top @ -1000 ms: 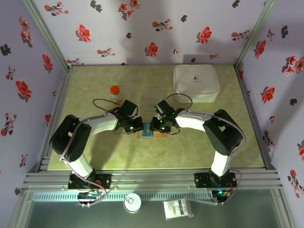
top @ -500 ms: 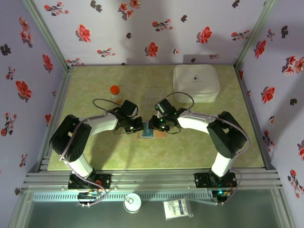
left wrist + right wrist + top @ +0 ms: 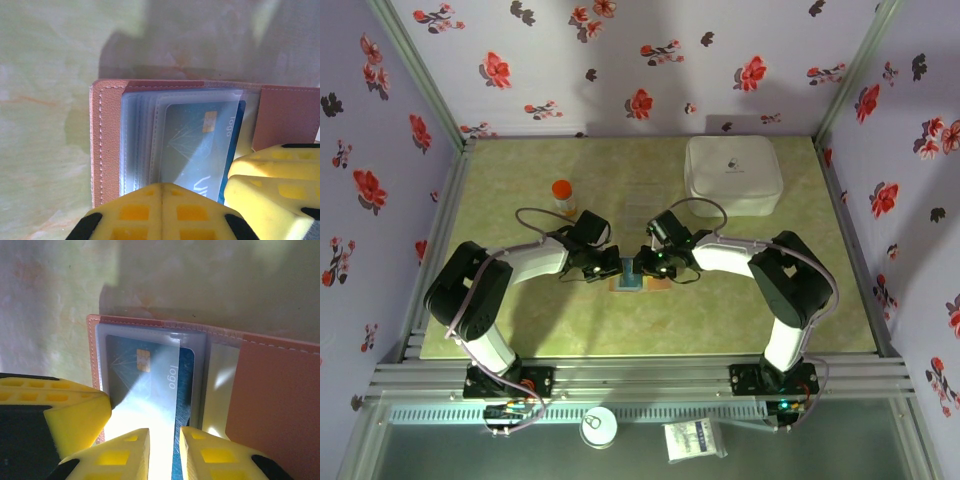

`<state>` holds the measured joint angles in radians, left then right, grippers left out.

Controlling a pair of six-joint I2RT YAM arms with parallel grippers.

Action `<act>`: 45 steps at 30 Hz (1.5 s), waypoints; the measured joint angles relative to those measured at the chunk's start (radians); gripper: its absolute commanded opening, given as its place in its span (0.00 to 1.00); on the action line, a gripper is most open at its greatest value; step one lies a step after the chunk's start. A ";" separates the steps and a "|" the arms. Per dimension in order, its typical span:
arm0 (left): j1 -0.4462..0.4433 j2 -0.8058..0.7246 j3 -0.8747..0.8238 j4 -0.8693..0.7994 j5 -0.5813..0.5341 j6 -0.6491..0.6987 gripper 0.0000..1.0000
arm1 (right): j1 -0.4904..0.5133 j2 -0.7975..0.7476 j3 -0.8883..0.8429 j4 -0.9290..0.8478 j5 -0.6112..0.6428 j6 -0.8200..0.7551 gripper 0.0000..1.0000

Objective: Take the credit cards out of the card holder

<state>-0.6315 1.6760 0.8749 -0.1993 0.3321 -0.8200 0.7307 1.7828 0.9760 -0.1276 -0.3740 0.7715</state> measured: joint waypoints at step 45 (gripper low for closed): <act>0.000 -0.005 0.000 -0.014 -0.026 0.001 0.00 | -0.005 -0.010 -0.042 0.072 -0.027 0.026 0.23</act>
<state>-0.6312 1.6707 0.8745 -0.2134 0.3061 -0.8188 0.7254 1.7729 0.9337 -0.0559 -0.4011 0.7979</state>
